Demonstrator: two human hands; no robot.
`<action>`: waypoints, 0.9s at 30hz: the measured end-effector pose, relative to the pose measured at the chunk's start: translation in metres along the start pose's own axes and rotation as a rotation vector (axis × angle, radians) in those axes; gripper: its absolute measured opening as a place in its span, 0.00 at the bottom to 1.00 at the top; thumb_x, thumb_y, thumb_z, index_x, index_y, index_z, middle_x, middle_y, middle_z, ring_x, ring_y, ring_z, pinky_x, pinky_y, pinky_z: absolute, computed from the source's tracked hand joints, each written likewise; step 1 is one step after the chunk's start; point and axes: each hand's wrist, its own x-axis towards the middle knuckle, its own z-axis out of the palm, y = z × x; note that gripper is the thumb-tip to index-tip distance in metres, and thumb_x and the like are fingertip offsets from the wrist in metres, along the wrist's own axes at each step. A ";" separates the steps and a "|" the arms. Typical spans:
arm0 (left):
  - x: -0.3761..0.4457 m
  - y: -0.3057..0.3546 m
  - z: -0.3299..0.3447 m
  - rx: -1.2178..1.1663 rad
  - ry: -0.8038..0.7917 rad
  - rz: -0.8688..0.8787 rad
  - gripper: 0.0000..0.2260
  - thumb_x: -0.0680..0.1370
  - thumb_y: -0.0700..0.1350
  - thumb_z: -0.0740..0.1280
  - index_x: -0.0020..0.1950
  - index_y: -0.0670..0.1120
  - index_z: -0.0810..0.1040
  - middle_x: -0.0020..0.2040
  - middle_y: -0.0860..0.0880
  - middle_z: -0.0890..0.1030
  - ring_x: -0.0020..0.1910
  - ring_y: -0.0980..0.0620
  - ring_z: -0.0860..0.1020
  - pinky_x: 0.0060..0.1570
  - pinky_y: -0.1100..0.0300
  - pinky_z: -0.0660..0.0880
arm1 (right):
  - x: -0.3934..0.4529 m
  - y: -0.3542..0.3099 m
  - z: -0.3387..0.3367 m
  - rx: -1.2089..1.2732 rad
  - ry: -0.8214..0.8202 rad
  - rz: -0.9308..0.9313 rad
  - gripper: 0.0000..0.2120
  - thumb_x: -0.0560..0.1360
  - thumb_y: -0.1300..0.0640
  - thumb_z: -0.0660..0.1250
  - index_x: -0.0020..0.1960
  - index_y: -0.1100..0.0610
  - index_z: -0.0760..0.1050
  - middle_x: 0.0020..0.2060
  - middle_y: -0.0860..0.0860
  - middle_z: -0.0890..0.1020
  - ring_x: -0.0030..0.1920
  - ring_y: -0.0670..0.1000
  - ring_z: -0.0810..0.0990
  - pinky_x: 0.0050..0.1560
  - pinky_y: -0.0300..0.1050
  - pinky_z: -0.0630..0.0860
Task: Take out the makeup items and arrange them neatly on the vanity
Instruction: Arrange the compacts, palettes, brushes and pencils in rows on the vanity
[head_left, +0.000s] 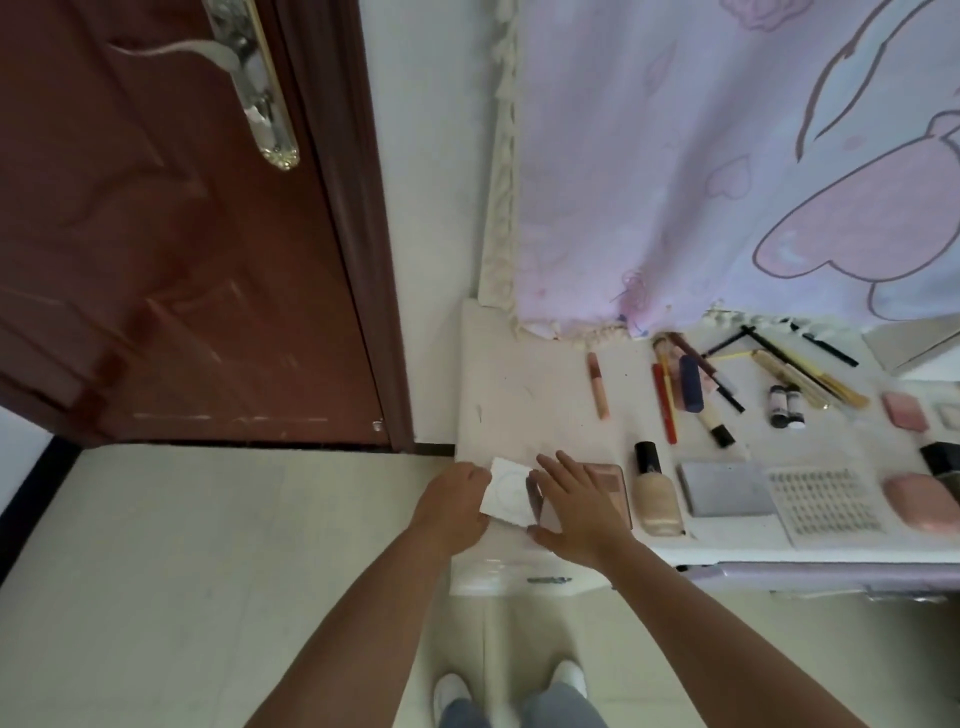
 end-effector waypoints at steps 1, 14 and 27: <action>0.000 -0.002 0.000 -0.006 0.005 0.006 0.16 0.74 0.43 0.64 0.61 0.43 0.70 0.63 0.46 0.71 0.64 0.48 0.68 0.59 0.59 0.66 | 0.003 -0.001 0.000 -0.011 -0.022 -0.015 0.32 0.72 0.43 0.64 0.71 0.53 0.59 0.75 0.48 0.52 0.76 0.52 0.46 0.74 0.50 0.45; -0.010 -0.009 -0.023 -0.703 -0.062 -0.143 0.19 0.69 0.40 0.74 0.58 0.42 0.75 0.58 0.46 0.77 0.58 0.51 0.74 0.55 0.59 0.72 | 0.004 -0.007 -0.022 0.458 -0.020 0.088 0.19 0.64 0.51 0.74 0.52 0.50 0.74 0.40 0.41 0.74 0.45 0.45 0.73 0.45 0.35 0.68; -0.022 -0.014 -0.051 -1.272 -0.136 -0.232 0.13 0.70 0.34 0.71 0.49 0.48 0.74 0.49 0.51 0.79 0.48 0.58 0.78 0.48 0.68 0.74 | -0.006 -0.027 -0.061 0.856 -0.222 0.067 0.10 0.72 0.56 0.69 0.54 0.54 0.76 0.41 0.41 0.77 0.40 0.38 0.76 0.36 0.23 0.68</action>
